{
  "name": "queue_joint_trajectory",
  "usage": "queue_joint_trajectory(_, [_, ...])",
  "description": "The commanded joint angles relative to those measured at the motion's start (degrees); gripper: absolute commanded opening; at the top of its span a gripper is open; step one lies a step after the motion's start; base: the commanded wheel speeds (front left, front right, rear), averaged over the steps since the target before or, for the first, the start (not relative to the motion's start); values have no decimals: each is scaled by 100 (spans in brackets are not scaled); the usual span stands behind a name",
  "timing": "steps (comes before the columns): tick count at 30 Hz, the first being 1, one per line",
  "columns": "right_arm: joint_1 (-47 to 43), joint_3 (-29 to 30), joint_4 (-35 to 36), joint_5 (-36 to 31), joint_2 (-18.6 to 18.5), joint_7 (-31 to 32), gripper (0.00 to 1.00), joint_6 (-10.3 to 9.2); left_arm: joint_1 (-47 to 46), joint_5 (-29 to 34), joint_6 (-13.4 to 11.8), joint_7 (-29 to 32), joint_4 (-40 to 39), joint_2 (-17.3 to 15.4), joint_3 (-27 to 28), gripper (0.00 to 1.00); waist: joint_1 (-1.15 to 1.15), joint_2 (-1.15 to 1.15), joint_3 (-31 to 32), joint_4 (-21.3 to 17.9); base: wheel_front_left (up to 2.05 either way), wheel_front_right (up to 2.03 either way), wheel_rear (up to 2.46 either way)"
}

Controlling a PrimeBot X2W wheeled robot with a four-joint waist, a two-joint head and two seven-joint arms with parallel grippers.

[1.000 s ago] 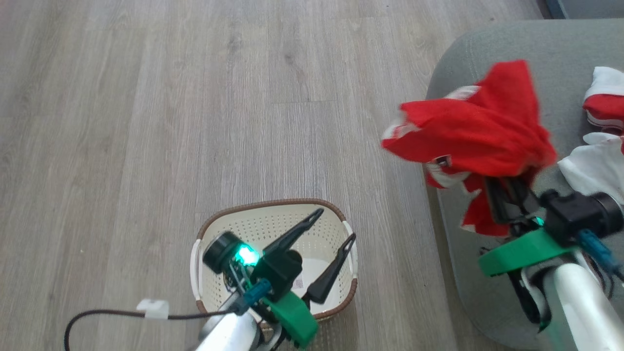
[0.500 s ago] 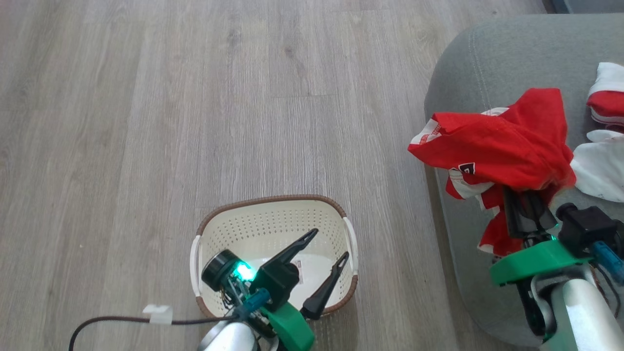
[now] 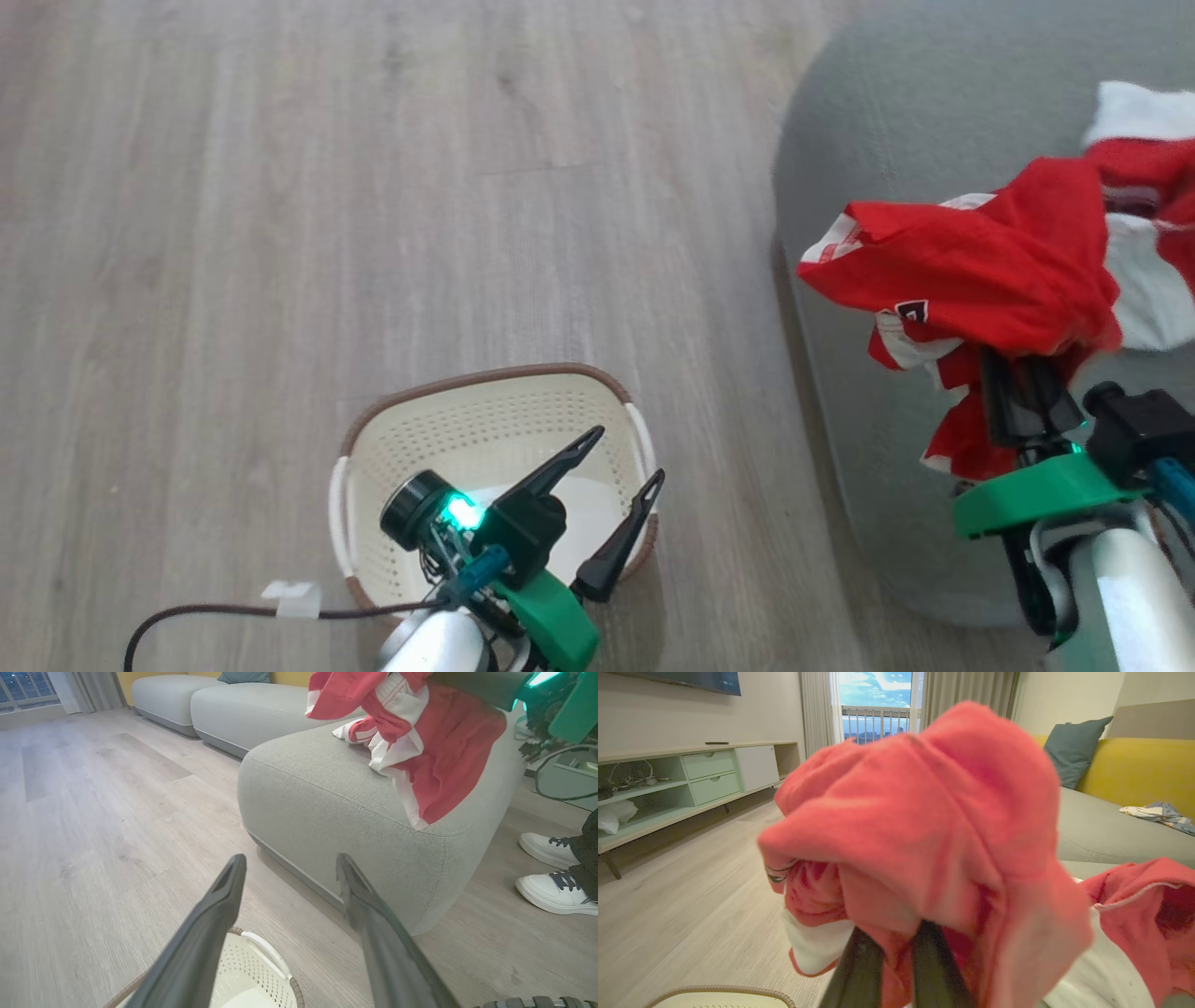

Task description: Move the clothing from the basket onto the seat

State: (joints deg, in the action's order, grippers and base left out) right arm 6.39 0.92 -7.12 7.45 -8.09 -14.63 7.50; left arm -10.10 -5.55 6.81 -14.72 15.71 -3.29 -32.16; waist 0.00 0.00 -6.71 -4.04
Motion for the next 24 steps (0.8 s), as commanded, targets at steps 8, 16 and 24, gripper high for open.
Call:
queue_joint_trajectory(8, [253, 45, 337, -123, -105, -37, 0, -1, -297, 56, -28, -28, -240, 41, 102, 100, 0, 0, -259, -767, 0, 0, 0])
queue_joint_trajectory(16, [242, 267, 380, -133, -33, -37, 0, -1, -432, 103, -6, -28, -246, 41, 1, 100, 0, 0, -411, -1474, 0, 0, 0])
queue_joint_trajectory(24, [171, 416, 377, -122, 66, -37, 0, -1, -546, 128, 23, -28, -223, 41, -160, 100, 0, 0, -538, -1955, 0, 0, 0])
